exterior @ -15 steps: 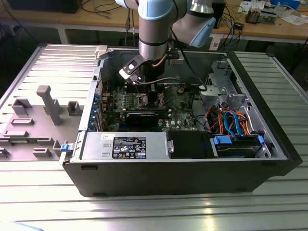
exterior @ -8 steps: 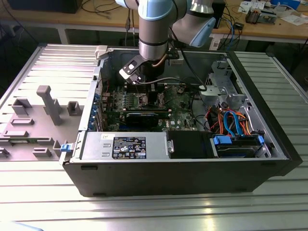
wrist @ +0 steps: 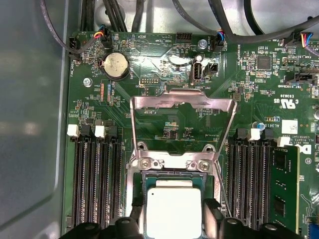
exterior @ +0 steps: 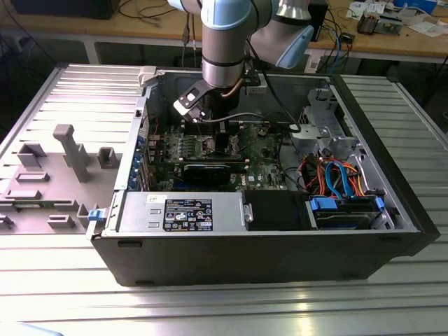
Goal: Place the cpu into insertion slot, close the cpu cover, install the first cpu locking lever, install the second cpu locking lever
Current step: 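Place the cpu into insertion slot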
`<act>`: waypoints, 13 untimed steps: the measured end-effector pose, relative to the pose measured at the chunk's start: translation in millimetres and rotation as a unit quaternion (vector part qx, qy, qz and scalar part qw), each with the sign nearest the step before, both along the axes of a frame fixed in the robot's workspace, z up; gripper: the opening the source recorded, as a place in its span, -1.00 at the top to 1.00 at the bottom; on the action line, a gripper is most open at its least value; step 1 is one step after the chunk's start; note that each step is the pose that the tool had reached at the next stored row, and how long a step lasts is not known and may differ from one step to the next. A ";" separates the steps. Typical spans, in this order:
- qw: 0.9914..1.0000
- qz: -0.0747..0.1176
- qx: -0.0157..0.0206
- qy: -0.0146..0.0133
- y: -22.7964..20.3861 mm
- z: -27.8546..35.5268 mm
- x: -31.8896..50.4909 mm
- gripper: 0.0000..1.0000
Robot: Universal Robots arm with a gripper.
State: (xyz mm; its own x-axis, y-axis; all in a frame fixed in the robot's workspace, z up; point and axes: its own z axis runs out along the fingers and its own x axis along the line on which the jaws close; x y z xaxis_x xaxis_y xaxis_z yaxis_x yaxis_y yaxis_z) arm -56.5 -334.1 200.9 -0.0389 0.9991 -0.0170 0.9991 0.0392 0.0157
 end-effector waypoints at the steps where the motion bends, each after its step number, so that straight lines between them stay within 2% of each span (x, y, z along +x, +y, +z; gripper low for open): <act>1: 1.000 0.000 0.000 0.000 0.0 0.0 0.0 -0.07; 8: 1.000 0.000 0.000 0.000 0.0 -0.1 0.0 -0.06; 13: 1.000 0.000 0.000 0.000 0.1 3.2 -0.2 -0.06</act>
